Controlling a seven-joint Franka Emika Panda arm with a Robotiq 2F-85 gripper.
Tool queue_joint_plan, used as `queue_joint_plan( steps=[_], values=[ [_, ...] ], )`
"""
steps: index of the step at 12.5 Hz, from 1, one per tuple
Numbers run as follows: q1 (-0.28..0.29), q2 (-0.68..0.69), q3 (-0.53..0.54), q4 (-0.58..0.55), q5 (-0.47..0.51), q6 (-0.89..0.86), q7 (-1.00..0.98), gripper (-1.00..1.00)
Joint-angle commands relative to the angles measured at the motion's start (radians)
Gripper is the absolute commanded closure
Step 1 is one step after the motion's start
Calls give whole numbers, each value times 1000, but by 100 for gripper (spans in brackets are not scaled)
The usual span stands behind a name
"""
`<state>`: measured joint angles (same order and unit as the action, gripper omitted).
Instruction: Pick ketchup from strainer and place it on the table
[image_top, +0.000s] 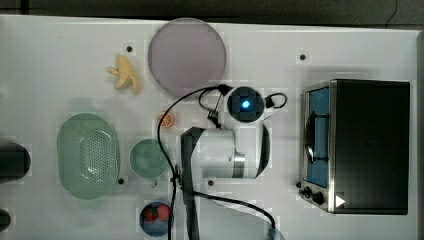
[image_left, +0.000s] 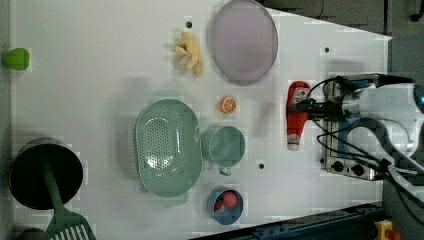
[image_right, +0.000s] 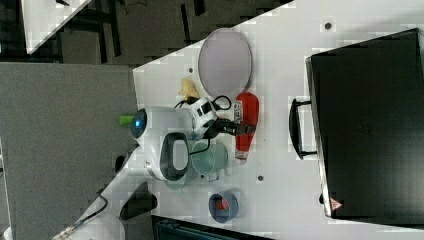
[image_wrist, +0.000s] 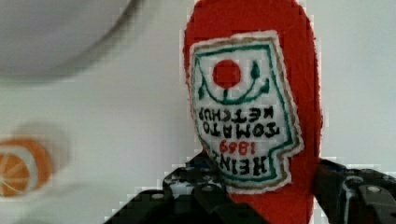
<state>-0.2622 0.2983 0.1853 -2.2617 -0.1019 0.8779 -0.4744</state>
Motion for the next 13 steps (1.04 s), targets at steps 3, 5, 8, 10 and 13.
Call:
queue_joint_plan(
  steps=[3,5,8,10,13],
  values=[
    [10,117,4,29,1,109,-31,-43],
    [10,115,5,31,1,147,-31,-87],
    [10,24,6,69,3,77,-31,-100],
    [10,-51,5,132,4,-24,-29,-100],
    [10,-121,5,293,5,-228,42,-100]
  ],
)
